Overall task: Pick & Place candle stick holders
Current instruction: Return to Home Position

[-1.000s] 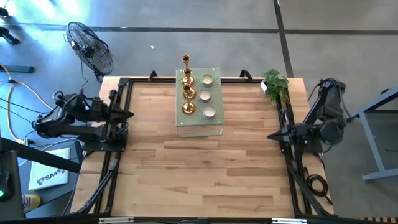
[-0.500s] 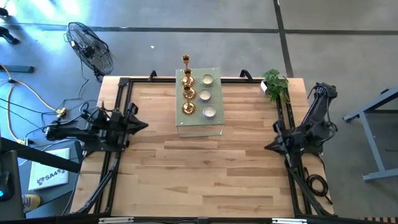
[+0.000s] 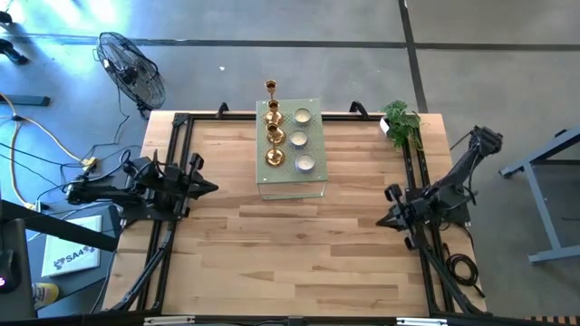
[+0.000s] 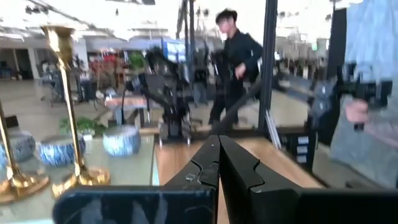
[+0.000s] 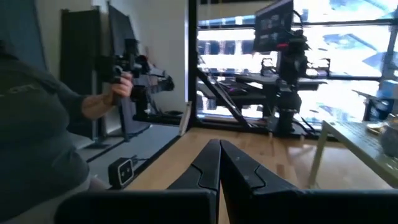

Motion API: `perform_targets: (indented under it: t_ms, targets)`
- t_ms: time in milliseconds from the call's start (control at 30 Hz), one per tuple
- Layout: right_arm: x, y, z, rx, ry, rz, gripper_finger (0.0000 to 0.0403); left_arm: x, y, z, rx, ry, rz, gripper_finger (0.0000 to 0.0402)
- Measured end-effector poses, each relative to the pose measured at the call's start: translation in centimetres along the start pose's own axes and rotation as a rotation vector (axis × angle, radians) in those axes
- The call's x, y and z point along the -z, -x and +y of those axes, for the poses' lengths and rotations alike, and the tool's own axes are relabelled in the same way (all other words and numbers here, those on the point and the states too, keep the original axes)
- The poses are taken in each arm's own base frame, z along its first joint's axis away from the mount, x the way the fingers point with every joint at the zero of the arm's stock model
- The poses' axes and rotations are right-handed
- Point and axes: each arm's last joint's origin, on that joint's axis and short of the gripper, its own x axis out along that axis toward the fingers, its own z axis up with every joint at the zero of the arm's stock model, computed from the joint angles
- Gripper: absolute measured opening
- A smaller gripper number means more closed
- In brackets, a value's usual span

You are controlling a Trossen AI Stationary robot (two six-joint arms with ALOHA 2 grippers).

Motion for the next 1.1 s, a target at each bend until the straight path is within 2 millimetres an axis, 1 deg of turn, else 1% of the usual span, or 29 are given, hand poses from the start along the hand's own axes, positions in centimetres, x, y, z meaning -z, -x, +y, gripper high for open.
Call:
perform_targets:
  t_ms: [100, 267, 467, 533, 700, 833, 1100]
  targets:
    - [0.0, -0.4, -0.6, -0.05, 0.019, -0.007, 0.0, 0.5, 0.0, -0.1, 0.038, -0.021, 0.049, 0.0]
    - [0.4, -0.8, -1.9, -0.041, 0.047, 0.023, 0.0, 0.5, 0.0, -0.3, 0.115, -0.056, 0.043, 0.0]
    - [1.1, -0.9, -3.0, 0.015, 0.056, 0.088, 0.0, 0.2, 0.0, -0.3, 0.088, -0.089, 0.019, 0.0]
    - [1.0, -0.9, -3.1, 0.02, 0.056, 0.107, 0.0, 0.2, 0.0, -0.2, 0.086, -0.088, 0.02, 0.0]
    - [-0.5, -0.4, -3.3, 0.01, 0.08, 0.132, 0.0, 0.2, 0.0, -0.2, 0.085, -0.08, 0.021, 0.0]
    - [-1.2, 0.3, -3.4, 0.018, 0.108, 0.1, 0.0, 0.2, 0.0, -0.2, 0.084, -0.08, 0.019, 0.0]
    - [-0.7, 1.0, -3.5, 0.026, 0.135, 0.051, 0.0, 0.2, 0.0, -0.3, 0.098, -0.079, 0.018, 0.0]
